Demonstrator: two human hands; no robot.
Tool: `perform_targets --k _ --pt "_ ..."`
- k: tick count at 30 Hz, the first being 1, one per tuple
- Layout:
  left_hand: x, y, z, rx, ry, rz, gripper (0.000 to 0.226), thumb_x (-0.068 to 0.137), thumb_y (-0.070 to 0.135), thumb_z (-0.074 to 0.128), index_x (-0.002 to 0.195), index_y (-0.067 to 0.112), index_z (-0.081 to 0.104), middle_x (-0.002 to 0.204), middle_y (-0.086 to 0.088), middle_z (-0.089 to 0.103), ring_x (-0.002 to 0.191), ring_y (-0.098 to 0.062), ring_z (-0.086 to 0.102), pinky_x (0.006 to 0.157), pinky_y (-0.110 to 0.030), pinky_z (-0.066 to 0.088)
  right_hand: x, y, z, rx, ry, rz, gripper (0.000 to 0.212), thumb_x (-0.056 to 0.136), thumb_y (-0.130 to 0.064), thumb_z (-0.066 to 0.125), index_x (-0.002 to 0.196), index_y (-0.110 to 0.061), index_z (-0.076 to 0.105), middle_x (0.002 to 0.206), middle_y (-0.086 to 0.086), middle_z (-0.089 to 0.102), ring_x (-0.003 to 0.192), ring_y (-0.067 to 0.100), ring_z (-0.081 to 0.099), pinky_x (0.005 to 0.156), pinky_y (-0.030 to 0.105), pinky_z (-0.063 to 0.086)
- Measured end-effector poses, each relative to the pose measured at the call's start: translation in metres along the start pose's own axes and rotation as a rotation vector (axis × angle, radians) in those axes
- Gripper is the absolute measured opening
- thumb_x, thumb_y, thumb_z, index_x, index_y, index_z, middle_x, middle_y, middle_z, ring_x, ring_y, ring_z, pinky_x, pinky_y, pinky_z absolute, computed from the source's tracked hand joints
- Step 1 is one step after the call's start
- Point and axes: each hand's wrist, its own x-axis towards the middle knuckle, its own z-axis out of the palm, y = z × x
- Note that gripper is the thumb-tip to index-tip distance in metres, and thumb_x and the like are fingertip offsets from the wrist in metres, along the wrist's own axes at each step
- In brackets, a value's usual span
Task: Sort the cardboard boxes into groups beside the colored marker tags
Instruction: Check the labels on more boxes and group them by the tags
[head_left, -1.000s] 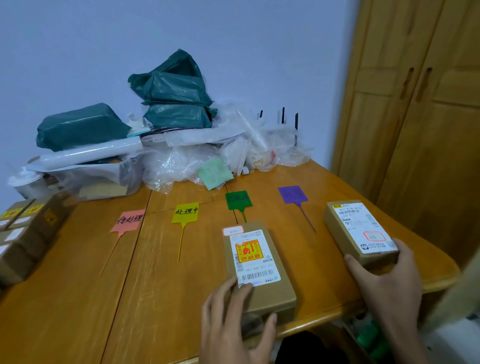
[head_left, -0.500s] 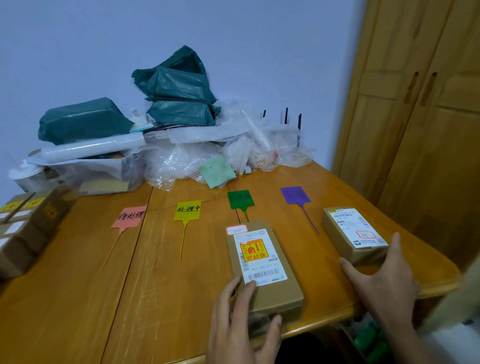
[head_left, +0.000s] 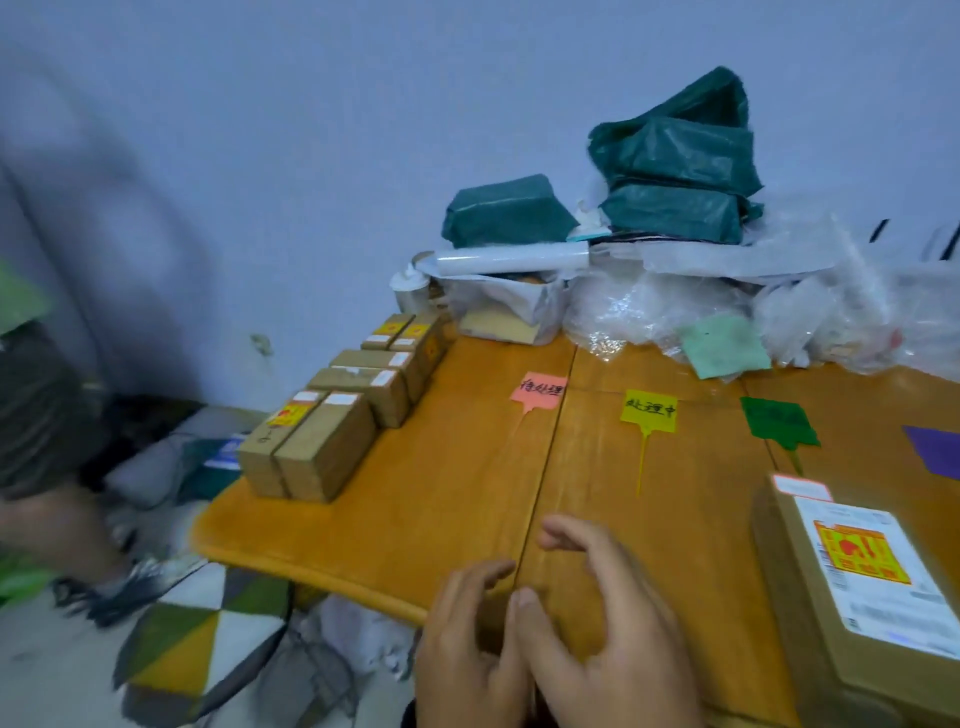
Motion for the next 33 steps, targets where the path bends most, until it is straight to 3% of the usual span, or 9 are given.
perform_targets --k 5,8,12,15,19,23,25,28,33 --pt "0.049 -0.053 -0.082 0.057 0.127 -0.339 0.020 0.094 0.029 0.069 0.102 0.047 0.062 0.110 0.022 0.063 0.108 -0.006 0.059 0.091 -0.039 0.052 0.066 -0.034 0.102 0.137 -0.315 0.158 0.046 0.085 -0.050 0.066 0.127 -0.048 0.048 0.120 -0.022 0.059 0.117 0.000 0.056 0.098 0.028 0.049" --pt "0.088 -0.084 -0.125 0.008 0.273 -0.378 0.015 0.096 0.032 0.066 0.107 0.043 0.063 0.116 0.016 0.063 0.111 -0.011 0.058 0.088 -0.036 0.049 0.099 -0.048 0.147 0.231 -0.369 0.243 0.047 0.092 -0.042 0.068 0.134 -0.034 0.050 0.124 -0.009 0.060 0.116 0.010 0.058 0.095 0.029 0.047" --pt "0.145 -0.126 -0.164 -0.090 0.439 -0.422 0.023 0.096 0.036 0.064 0.118 0.032 0.060 0.123 0.004 0.062 0.119 -0.016 0.057 0.091 -0.029 0.045 0.133 -0.073 0.205 0.357 -0.430 0.351 0.063 0.096 -0.045 0.062 0.151 -0.027 0.036 0.137 -0.001 0.052 0.116 0.018 0.055 0.083 0.027 0.044" --pt "0.182 -0.151 -0.177 -0.121 0.403 -0.554 0.046 0.094 0.050 0.057 0.134 0.028 0.053 0.133 0.004 0.059 0.124 -0.017 0.054 0.101 -0.037 0.044 0.151 -0.088 0.245 0.426 -0.441 0.415 0.074 0.096 -0.046 0.060 0.158 -0.021 0.028 0.147 0.001 0.051 0.130 0.022 0.053 0.100 0.033 0.042" --pt "0.208 -0.168 -0.176 -0.157 0.215 -0.676 0.048 0.090 0.063 0.051 0.123 0.029 0.063 0.117 0.007 0.068 0.111 -0.016 0.061 0.098 -0.040 0.049 0.169 -0.093 0.282 0.448 -0.412 0.518 0.082 0.088 -0.057 0.056 0.158 -0.023 0.031 0.152 0.001 0.051 0.135 0.028 0.052 0.110 0.044 0.043" --pt "0.203 -0.156 -0.163 -0.088 0.118 -0.676 0.035 0.093 0.053 0.058 0.099 0.021 0.070 0.092 0.002 0.071 0.093 -0.019 0.066 0.075 -0.033 0.050 0.163 -0.092 0.287 0.460 -0.433 0.533 0.075 0.081 -0.057 0.059 0.151 -0.034 0.043 0.138 -0.003 0.063 0.116 0.020 0.063 0.093 0.039 0.052" --pt "0.188 -0.146 -0.162 -0.144 0.153 -0.651 0.023 0.094 0.043 0.063 0.105 0.024 0.069 0.097 0.007 0.071 0.096 -0.013 0.066 0.071 -0.027 0.045 0.154 -0.091 0.276 0.487 -0.424 0.515 0.073 0.077 -0.055 0.063 0.147 -0.041 0.046 0.131 -0.009 0.068 0.106 0.012 0.067 0.090 0.036 0.054" --pt "0.155 -0.122 -0.164 -0.289 0.163 -0.605 0.020 0.092 0.032 0.070 0.110 0.025 0.066 0.107 0.007 0.075 0.100 -0.007 0.069 0.076 -0.024 0.047 0.137 -0.089 0.249 0.590 -0.404 0.455 0.046 0.087 -0.037 0.067 0.131 -0.044 0.057 0.113 -0.022 0.070 0.097 -0.001 0.067 0.080 0.023 0.053" --pt "0.113 -0.085 -0.163 -0.524 0.125 -0.586 0.050 0.075 0.042 0.084 0.111 0.017 0.060 0.112 0.008 0.077 0.095 -0.007 0.075 0.075 -0.026 0.053 0.103 -0.078 0.189 0.738 -0.387 0.440 0.046 0.085 -0.027 0.079 0.122 -0.050 0.063 0.113 -0.021 0.076 0.104 0.003 0.073 0.099 0.041 0.056"
